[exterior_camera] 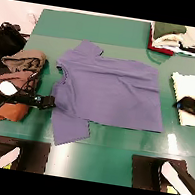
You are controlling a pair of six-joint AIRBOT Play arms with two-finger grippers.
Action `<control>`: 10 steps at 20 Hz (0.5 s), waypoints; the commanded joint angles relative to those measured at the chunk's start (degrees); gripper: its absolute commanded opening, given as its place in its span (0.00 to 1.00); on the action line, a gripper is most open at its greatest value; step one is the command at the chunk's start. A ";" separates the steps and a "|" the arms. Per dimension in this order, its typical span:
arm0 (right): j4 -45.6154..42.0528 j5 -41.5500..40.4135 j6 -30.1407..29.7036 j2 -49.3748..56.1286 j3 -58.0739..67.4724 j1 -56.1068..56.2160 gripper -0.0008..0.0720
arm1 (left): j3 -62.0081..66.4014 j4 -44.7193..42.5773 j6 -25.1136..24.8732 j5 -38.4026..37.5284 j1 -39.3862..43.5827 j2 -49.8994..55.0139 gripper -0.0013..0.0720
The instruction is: Fold the shirts.
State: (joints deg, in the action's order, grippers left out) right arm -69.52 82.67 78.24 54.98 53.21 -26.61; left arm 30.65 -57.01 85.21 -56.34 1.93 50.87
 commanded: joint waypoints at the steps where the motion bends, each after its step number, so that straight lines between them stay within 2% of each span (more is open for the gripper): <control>1: -2.25 0.81 -0.09 0.13 -13.77 -11.91 0.75 | 2.14 0.07 -0.94 -1.14 0.11 -0.31 0.05; 5: 3.50 -4.42 -0.92 5.46 -23.04 -16.09 0.70 | 2.14 0.02 -1.51 -1.20 0.11 -0.28 0.05; 6: 5.90 -6.73 -1.03 6.47 -24.06 -15.26 0.69 | 2.14 0.02 -1.49 -1.20 0.11 -0.28 0.05; 7: 7.74 -8.83 -1.03 7.34 -24.57 -13.88 0.62 | 2.14 0.04 -1.46 -1.20 0.11 -0.28 0.05; 10: 12.52 -15.04 -1.03 9.49 -24.41 -7.91 0.60 | 2.14 0.11 -1.20 -1.18 0.11 -0.28 0.05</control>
State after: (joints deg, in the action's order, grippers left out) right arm -61.08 75.29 77.45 62.22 30.44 -37.74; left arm 32.71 -56.97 83.92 -57.47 2.07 50.63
